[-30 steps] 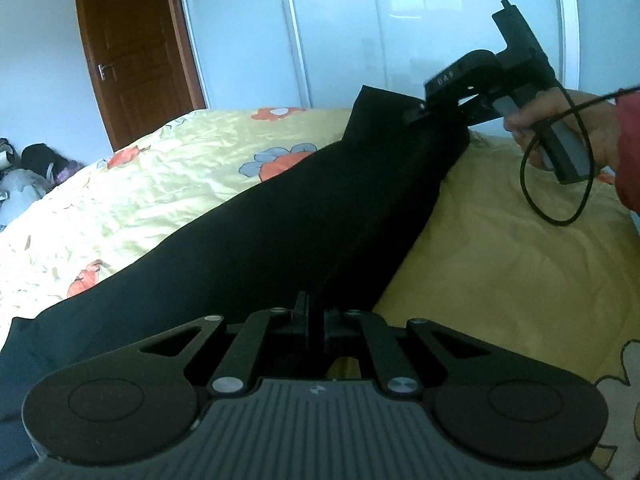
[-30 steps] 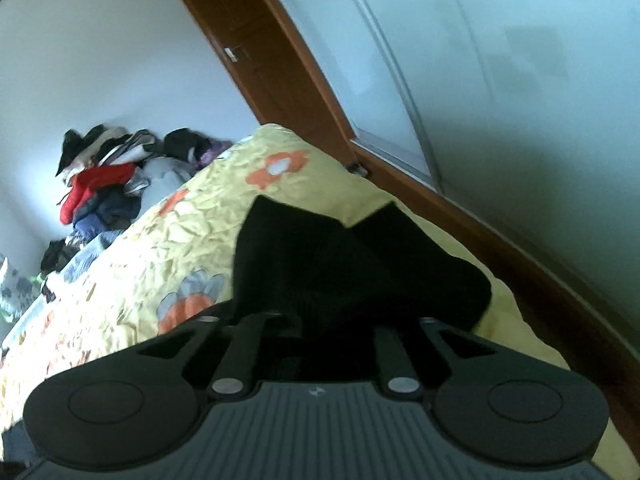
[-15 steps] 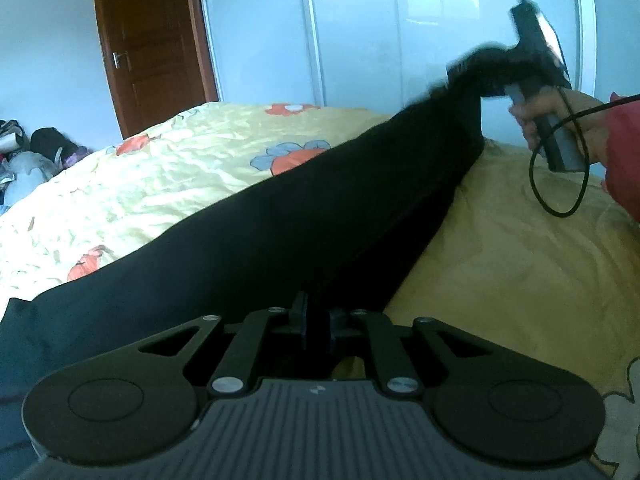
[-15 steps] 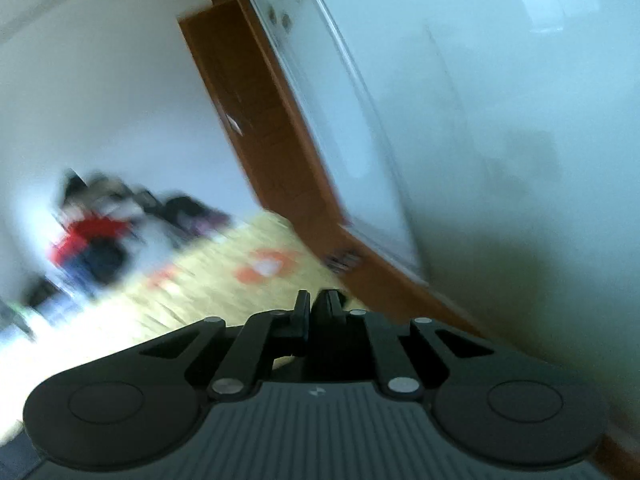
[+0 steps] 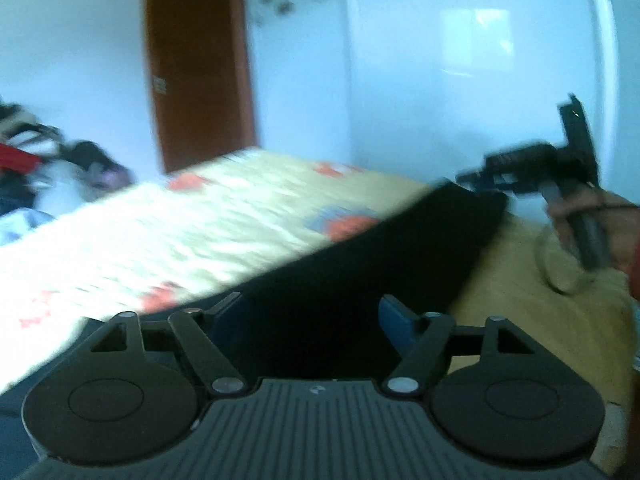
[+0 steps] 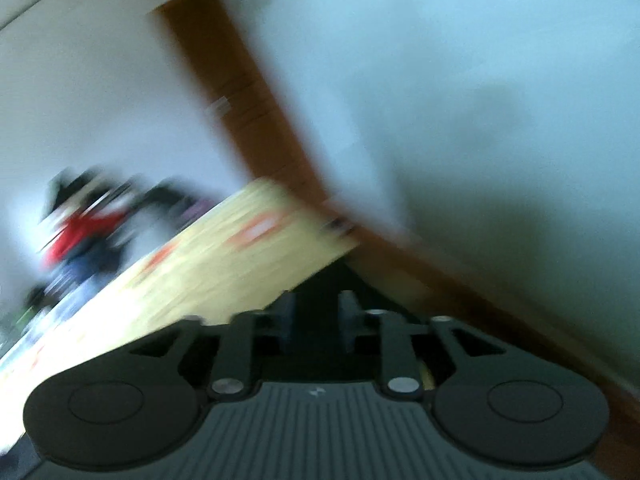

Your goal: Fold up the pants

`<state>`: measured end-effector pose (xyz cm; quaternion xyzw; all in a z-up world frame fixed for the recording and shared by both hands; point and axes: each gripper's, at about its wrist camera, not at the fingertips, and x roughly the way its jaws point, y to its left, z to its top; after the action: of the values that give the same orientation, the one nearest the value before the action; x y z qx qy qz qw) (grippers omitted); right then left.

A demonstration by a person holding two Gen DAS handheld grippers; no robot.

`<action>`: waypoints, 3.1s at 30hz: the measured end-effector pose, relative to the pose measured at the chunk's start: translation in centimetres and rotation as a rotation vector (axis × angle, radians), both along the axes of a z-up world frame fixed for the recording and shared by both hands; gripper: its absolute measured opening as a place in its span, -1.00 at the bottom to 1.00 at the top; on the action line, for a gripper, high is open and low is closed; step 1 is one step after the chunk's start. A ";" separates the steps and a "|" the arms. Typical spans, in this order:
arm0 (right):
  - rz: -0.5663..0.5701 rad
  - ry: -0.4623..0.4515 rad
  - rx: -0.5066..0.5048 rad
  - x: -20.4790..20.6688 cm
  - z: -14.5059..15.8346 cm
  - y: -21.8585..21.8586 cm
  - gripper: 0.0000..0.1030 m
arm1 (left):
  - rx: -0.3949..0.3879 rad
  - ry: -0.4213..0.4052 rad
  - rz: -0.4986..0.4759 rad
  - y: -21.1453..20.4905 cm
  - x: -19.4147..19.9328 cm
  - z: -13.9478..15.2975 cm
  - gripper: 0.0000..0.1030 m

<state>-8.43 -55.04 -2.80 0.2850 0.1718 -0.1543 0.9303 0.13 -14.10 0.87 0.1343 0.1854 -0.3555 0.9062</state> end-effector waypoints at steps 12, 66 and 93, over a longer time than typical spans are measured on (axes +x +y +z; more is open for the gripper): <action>0.393 0.380 -0.505 12.5 -0.5 10.7 0.39 | 0.254 0.109 0.355 2.7 11.6 -4.4 0.71; 0.517 0.342 -0.431 13.0 -2.5 14.5 1.00 | 0.052 0.250 0.328 0.6 10.0 -4.8 0.99; -0.027 -0.030 0.451 -0.9 -3.3 -2.3 1.00 | 0.035 0.195 0.387 3.9 6.2 -5.3 1.00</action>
<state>-9.36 -57.31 -6.05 0.4903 0.1842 -0.1202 0.8434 6.30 -10.18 -4.44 0.0771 0.3007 -0.1828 0.9329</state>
